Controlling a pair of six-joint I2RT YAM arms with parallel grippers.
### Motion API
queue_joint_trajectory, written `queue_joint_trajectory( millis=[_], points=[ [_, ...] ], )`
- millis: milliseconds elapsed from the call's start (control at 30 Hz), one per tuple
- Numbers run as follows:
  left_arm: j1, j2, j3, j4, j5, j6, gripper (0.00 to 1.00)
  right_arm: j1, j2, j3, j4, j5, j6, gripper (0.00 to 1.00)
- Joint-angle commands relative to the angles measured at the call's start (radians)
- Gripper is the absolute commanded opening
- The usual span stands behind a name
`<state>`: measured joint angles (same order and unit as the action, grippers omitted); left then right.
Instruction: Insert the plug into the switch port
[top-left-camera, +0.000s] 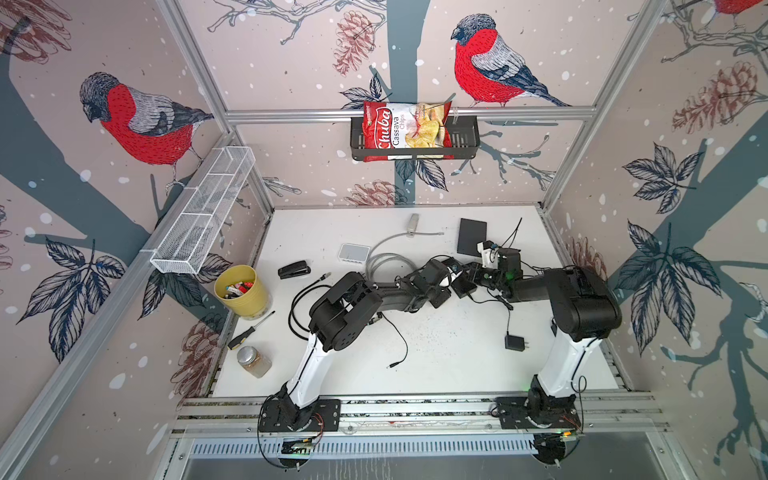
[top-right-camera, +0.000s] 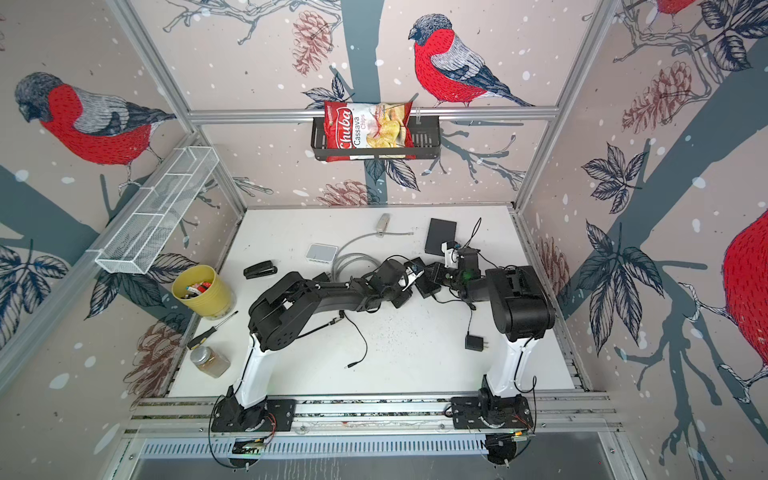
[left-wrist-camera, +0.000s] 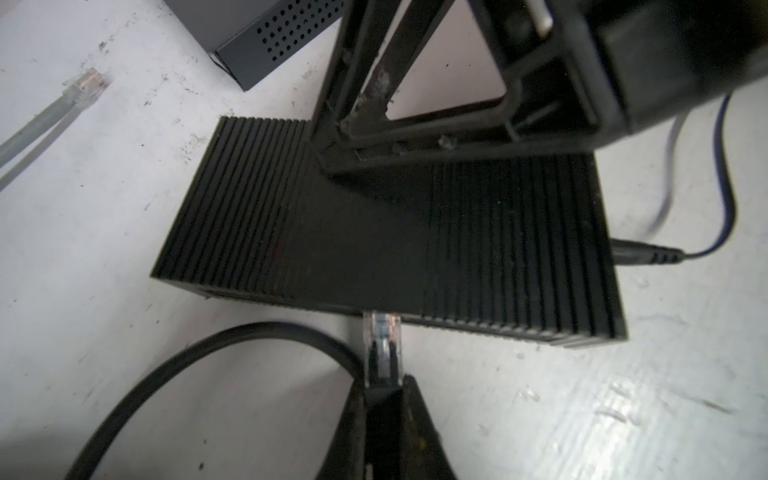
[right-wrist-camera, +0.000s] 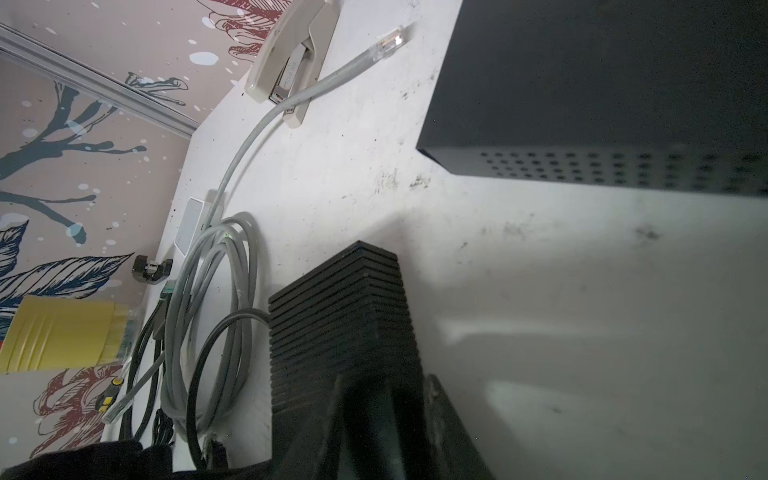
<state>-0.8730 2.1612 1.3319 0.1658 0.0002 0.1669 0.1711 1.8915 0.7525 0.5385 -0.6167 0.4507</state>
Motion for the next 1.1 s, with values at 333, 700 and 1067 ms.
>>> queue_joint_trajectory(
  millis=[333,700,1067],
  points=[
    [0.004,0.049,0.119,0.036,0.137,0.120,0.04,0.056,-0.043,-0.015,-0.261,-0.264,-0.028,0.31],
    [0.003,0.093,0.269,-0.241,0.153,0.248,0.03,0.056,-0.061,-0.064,-0.116,-0.282,0.029,0.30],
    [0.003,0.107,0.318,-0.328,0.115,0.290,0.02,0.044,-0.103,-0.116,-0.028,-0.263,0.061,0.29]
  ],
)
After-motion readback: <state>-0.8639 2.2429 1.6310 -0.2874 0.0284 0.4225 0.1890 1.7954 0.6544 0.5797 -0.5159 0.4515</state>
